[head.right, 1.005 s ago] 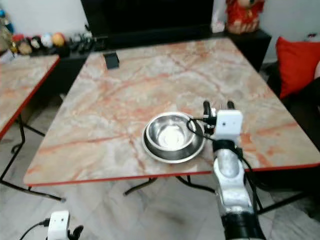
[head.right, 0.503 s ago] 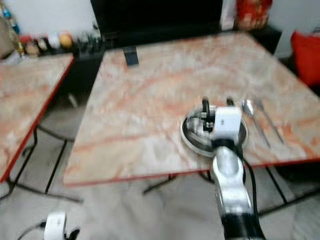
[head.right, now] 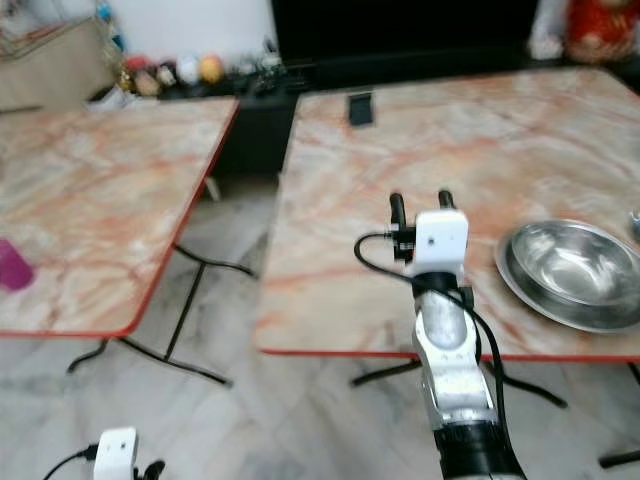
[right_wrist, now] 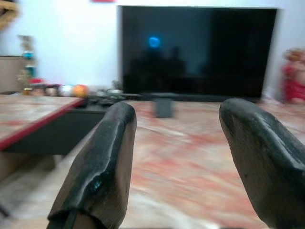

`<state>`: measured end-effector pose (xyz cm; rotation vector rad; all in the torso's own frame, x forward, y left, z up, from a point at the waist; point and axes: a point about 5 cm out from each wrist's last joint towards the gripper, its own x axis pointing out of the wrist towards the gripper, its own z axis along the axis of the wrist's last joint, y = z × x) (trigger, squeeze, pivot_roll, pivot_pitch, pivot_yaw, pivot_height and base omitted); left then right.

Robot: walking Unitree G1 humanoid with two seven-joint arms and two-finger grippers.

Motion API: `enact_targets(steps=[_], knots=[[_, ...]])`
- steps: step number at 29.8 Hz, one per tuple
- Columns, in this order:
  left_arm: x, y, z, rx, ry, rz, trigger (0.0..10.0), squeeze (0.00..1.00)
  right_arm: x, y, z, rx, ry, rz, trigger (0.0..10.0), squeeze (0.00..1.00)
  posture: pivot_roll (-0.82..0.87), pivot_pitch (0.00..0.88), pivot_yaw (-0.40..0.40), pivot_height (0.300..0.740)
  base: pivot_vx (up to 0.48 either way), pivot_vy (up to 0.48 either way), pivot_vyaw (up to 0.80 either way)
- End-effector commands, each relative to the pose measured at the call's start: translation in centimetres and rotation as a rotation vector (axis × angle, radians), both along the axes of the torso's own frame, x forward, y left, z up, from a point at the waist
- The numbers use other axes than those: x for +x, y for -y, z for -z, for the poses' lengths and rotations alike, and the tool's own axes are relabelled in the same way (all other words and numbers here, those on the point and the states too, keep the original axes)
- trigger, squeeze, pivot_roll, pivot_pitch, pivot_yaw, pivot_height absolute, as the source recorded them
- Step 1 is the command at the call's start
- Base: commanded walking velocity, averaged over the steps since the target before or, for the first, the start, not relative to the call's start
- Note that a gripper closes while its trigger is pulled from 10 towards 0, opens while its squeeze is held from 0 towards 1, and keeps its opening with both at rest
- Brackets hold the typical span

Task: Setting the table

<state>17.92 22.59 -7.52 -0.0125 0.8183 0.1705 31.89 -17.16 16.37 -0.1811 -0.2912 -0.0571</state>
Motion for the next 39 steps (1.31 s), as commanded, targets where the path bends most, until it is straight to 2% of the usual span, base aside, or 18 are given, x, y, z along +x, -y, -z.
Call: enact_targets(steps=[1, 4, 23, 33, 39], knots=[[-0.74, -1.05, 0.13, 0.017, -0.025, -0.025, 10.0, 0.00, 0.09, -1.26, -0.47, 0.012, 0.018, -0.043, 10.0, 0.00, -0.08, 0.000, 0.088, 0.714, 0.000, 0.435, 0.80], [-0.77, -1.18, 0.11, 0.018, -0.025, -0.026, 10.0, 0.00, 0.10, -1.28, -0.47, 0.014, 0.018, -0.046, 10.0, 0.00, -0.08, 0.000, 0.089, 0.714, 0.000, 0.436, 0.54], [-0.87, -1.27, 0.11, 0.021, -0.022, -0.026, 10.0, 0.00, 0.14, -1.44, -0.33, 0.039, 0.009, -0.046, 10.0, 0.00, -0.07, 0.000, 0.089, 0.714, 0.000, 0.436, 0.00], [-1.69, -1.85, 0.29, 0.023, -0.035, -0.034, 10.0, 0.00, 0.11, -1.41, -0.11, 0.043, 0.002, -0.043, 10.0, 0.00, -0.07, 0.000, 0.087, 0.714, 0.000, 0.429, 0.00], [-1.72, -1.93, 0.28, 0.029, -0.036, -0.028, 10.0, 0.00, -0.21, -0.94, 0.48, 0.040, -0.014, -0.016, 10.0, 0.00, -0.07, 0.000, 0.085, 0.714, 0.000, 0.048, 0.00]])
